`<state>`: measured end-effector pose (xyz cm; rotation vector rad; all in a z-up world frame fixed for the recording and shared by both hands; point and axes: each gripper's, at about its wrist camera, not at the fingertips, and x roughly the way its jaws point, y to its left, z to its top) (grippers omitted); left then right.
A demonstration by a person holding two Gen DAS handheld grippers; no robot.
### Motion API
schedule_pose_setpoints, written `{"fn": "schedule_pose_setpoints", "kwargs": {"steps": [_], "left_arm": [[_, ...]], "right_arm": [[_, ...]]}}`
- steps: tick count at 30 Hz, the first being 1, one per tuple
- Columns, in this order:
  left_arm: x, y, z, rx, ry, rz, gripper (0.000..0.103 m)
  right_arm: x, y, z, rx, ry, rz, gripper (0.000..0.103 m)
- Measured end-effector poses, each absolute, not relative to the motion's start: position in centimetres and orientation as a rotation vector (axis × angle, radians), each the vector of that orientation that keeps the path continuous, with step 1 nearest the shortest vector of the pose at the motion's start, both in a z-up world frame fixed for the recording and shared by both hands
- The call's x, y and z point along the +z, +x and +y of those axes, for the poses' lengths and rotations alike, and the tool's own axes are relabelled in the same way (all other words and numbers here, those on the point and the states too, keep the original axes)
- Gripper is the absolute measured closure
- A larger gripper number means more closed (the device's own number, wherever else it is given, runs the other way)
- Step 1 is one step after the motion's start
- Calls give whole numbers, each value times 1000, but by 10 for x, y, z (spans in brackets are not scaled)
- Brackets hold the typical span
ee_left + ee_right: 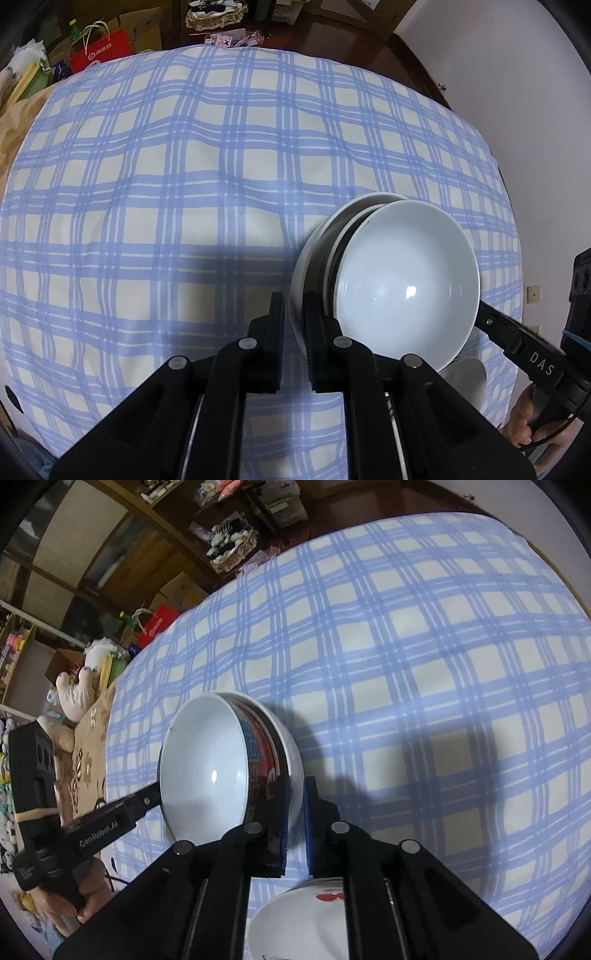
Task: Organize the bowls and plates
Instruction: 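Lift the bowl stack with both tools and carry it over the cherry plates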
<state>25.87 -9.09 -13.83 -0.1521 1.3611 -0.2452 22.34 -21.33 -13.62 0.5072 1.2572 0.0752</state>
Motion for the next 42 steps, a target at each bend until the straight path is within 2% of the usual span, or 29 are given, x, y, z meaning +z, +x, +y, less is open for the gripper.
{"fn": "schedule_pose_setpoints", "kwargs": {"steps": [9,13,20,42], "left_arm": [[-138,258,-103,-217,-83,1340,87],[-141,258,-98,-255,-149,1341,96],[-138,248,-87,-279,-173,1302,97],[-84,207,-111,-334,-152,1256,97]], "right_arm": [[-148,234,-202,33,481,1306,94],[-146,227,-192,8,413,1252,95],[-135,218,-186,-13,367,1200,95],[-87,174,-207,-43,404,1127,95]]}}
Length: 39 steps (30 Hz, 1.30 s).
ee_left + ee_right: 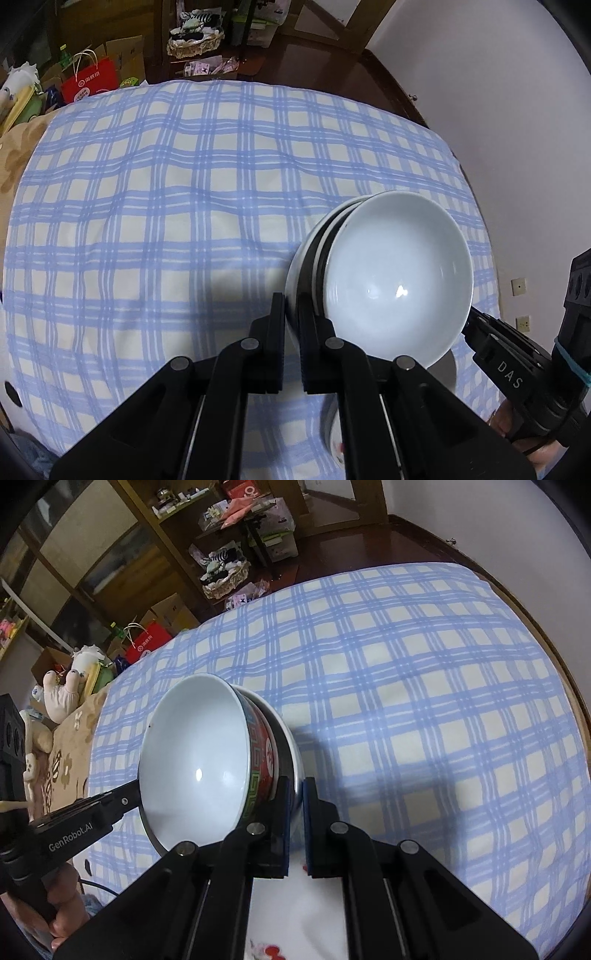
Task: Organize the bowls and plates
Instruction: 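Lift the bowl stack with both tools and carry it over the cherry plates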
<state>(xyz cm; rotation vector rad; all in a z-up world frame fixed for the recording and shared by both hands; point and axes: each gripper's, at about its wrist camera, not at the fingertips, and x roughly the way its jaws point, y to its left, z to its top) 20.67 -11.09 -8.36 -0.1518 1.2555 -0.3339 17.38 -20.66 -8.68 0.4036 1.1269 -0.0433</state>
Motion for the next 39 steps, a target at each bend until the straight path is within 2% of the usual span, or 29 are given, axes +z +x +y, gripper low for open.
{"fn": "schedule_pose_setpoints", "kwargs": {"steps": [9,20,39], "left_arm": [[-67,170,-122,-372,-158,1252,96],[-62,122,-150,-429,-115,1264,96],[-111,104,-186,-443,3,1353,98]], "right_arm": [[-62,127,-216,-81,398,1121,95],[-58,67,-232,-160,426,1119,96],[-111,35,-256,-225,496,1147,96]]}}
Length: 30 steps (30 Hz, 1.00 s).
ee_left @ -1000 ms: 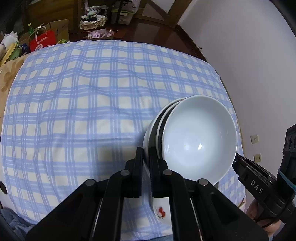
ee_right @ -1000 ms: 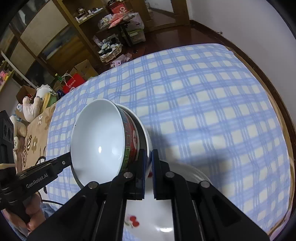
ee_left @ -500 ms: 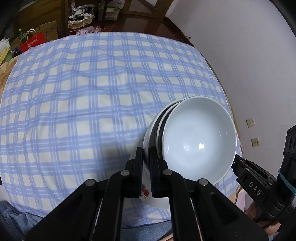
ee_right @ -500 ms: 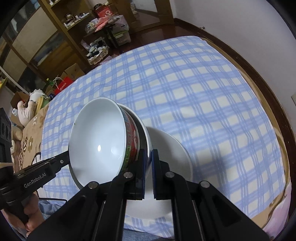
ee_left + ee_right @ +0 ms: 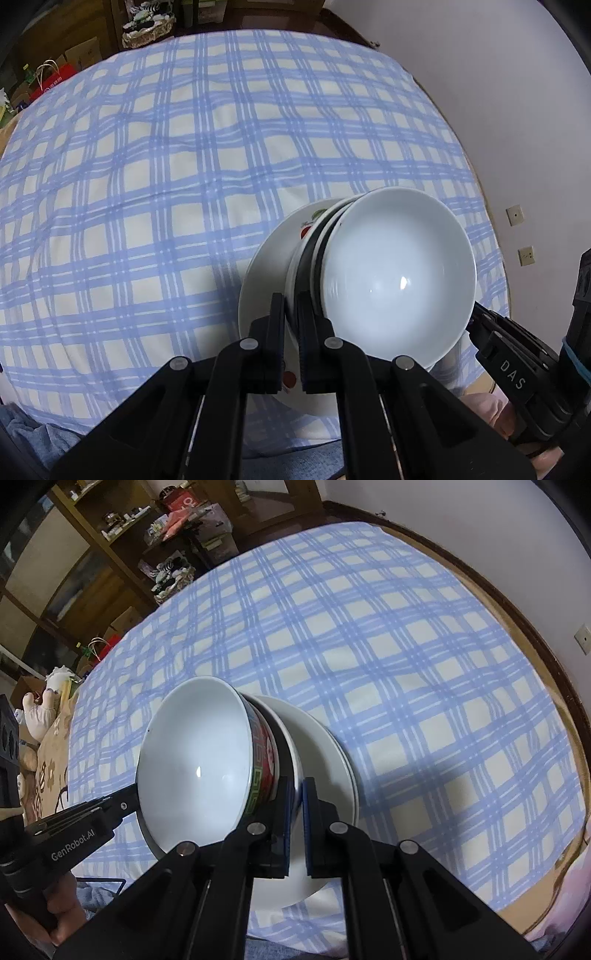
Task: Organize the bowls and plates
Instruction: 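Lift the bowl stack with both tools and carry it over the cherry plates, then lower the bowl stack onto the cherry plates and open both tools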
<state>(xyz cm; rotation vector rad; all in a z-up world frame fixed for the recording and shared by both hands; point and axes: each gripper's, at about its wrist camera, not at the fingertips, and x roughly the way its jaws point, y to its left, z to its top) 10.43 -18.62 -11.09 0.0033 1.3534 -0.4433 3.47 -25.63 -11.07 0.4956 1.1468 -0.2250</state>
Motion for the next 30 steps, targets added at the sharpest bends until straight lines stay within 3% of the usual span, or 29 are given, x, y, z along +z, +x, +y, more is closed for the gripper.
{"fn": "schedule_pose_setpoints", "kwargs": {"steps": [9,14,19,22,24,25,27,29,30], "left_arm": [[-114,108,-187,-440,5,1349,97],[-115,109,-184,-433,14,1359,87],[-115,105,-181,-420,27,1366,86],[-112,103,-183,-388,79,1357,81],[-109,101,-186,-374,132,1334,80],[-105,99,-186,-373,151,1316,79],[-99,99,-186,-363,176,1288,73],[-90,100,-181,-317,199,1247,57],[-86,100,-178,-301,209,1227,55]], "right_arm": [[-114,35,-261,-205,530,1106,95],[-114,34,-261,-205,537,1121,95],[-115,31,-258,-195,529,1124,93],[-115,29,-260,-219,527,1121,81],[-114,26,-262,-243,524,1104,62],[-112,24,-264,-254,525,1090,59],[-107,21,-269,-255,532,1072,52],[-101,19,-273,-251,541,1057,46],[-97,16,-275,-251,540,1049,39]]}}
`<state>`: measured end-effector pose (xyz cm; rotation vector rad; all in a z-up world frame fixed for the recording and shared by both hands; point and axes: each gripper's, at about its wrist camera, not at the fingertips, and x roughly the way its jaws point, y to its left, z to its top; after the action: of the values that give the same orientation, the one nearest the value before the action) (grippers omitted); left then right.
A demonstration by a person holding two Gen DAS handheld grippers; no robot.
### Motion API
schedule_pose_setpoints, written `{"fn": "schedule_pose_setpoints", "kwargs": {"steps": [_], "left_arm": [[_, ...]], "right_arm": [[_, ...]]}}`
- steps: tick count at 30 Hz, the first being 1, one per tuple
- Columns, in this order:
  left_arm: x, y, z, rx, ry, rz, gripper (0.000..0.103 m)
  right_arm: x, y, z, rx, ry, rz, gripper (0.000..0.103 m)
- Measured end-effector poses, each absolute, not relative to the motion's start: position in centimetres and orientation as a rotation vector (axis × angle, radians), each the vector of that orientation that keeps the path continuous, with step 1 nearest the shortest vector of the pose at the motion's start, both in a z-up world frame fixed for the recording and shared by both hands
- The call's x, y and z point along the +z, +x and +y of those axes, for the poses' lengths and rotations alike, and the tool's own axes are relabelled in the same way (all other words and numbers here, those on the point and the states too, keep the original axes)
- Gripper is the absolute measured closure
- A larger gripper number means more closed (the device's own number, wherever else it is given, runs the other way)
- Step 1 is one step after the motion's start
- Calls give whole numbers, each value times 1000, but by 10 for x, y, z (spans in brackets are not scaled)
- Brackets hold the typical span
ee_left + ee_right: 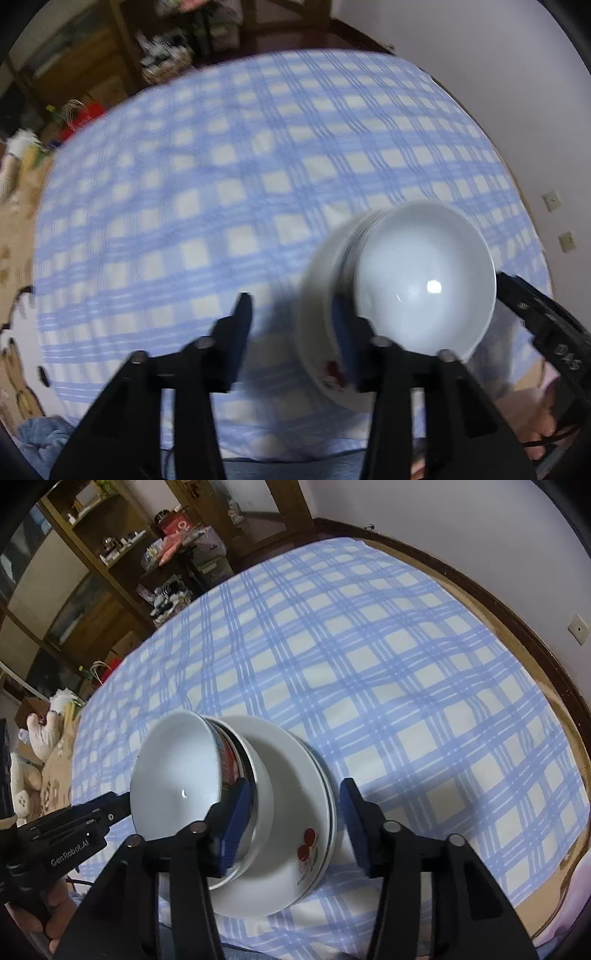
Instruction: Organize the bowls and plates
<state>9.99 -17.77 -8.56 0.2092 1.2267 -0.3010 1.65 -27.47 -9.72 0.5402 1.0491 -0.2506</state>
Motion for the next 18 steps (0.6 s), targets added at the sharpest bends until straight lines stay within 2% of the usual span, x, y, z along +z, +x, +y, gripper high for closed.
{"fn": "schedule_pose_setpoints", "kwargs": {"steps": [1,3,5,6,11,14,18], "left_arm": [[-80,99,-173,-284,219,1206,53],[-68,96,-162,-259,211,1196,53],[-49,89,-147,-266,173,1166,49],[-40,83,-140,-264,164,1143,48],[7,49,-115,-266,131,983,24],[24,28,-103,-262,111,879,15],[34,1,-95,-246,107,788,14]], "right_arm": [[-93,14,-275,-250,537,1039,35],[-83,9,-275,-250,525,1013,18],[-72,2,-276,-255,531,996,2],[-66,-2,-278,-249,542,982,0],[-35,-25,-277,-203,572,880,0],[-14,-42,-273,-215,536,795,0],[4,-66,-266,-224,487,686,0]]}}
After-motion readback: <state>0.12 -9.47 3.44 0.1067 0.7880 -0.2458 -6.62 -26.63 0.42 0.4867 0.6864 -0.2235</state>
